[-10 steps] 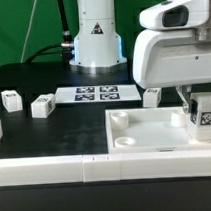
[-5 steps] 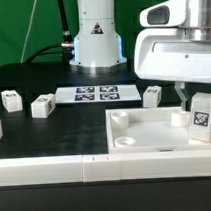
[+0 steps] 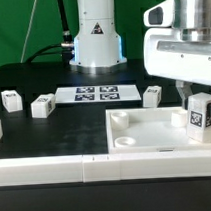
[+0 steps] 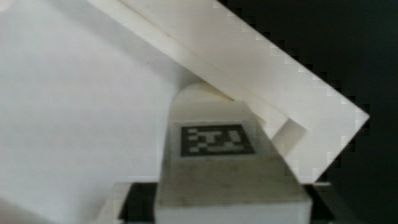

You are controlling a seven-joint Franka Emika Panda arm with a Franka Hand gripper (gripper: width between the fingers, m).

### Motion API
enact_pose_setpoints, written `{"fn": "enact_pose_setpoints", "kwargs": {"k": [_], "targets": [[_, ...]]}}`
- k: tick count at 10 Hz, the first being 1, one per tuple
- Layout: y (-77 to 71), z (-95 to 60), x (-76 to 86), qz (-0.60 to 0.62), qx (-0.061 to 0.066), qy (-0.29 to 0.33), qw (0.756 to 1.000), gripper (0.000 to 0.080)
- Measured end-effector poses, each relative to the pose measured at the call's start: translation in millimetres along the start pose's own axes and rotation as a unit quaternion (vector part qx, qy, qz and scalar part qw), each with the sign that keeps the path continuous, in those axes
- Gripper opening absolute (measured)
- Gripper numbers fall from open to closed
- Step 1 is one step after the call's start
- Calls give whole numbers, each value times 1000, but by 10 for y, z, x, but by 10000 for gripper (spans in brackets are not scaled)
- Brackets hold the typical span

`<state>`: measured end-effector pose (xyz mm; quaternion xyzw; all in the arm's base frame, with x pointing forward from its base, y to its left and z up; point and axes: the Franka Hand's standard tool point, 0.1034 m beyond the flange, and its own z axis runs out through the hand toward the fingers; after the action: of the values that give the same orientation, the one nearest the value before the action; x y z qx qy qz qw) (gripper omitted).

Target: Assemble one leg

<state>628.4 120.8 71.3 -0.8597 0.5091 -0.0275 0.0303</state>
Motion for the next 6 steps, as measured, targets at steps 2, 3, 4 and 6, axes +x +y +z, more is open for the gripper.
{"fn": "enact_pose_setpoints", "kwargs": {"k": [2,3,4,6], "targets": [[2,1,0,30,1,-2,1000,292],[1,1,-2,9,1,-2,1000,367],[-1,1,-5,7,1,-2,1000,367],[0,-2,8,-111,0,0,994,625]]}}
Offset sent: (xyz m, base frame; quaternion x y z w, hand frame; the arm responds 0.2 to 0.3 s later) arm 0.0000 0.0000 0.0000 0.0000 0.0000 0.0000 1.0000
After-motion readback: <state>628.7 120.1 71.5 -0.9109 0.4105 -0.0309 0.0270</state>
